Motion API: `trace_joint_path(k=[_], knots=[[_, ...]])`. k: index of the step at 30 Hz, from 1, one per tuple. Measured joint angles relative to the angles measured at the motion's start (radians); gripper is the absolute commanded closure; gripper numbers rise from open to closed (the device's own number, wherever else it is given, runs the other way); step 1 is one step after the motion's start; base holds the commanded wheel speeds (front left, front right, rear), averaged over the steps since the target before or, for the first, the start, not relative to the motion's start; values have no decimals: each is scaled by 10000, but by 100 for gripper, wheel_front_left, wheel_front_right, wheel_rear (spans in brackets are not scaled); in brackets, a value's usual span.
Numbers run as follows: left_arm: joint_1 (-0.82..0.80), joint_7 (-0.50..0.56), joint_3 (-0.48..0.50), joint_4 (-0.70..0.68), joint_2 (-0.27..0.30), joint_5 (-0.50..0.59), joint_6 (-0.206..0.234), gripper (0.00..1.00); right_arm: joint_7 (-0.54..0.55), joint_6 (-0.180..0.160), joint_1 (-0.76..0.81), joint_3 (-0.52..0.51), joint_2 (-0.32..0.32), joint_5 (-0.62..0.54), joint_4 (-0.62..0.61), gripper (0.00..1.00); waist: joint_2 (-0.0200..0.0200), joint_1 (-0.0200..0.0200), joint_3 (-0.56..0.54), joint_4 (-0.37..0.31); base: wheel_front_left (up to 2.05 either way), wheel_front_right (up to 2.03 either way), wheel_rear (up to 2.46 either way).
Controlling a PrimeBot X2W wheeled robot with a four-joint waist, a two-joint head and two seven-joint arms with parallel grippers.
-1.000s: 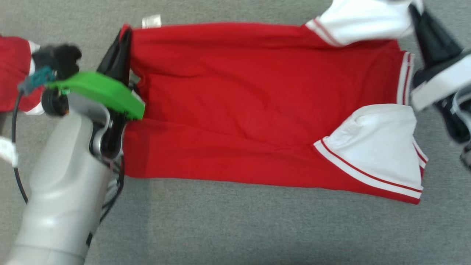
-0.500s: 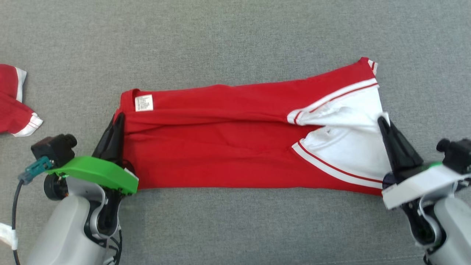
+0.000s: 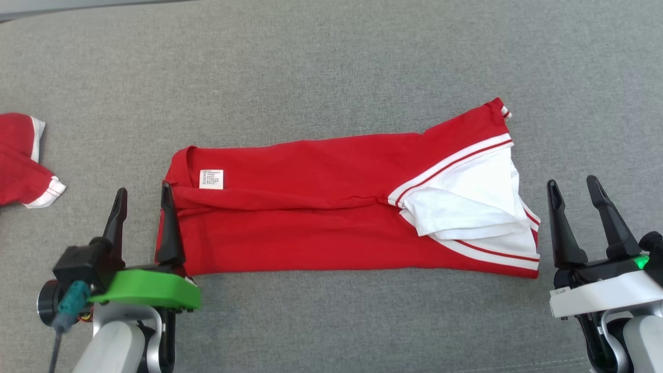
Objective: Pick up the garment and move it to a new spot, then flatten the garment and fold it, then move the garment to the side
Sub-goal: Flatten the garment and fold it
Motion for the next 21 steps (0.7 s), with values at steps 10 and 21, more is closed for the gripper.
trace_joint_path(k=[10,21], knots=[[1061,-40,73,-1216,-261,1739,412,0,568,2,430,-550,470,-780,-765,0,0,0,-637,-30,0,0,0],[1104,-40,280,-1358,-537,2031,178,0,930,2,544,-755,451,-867,-976,0,0,0,-483,126,0,0,0]])
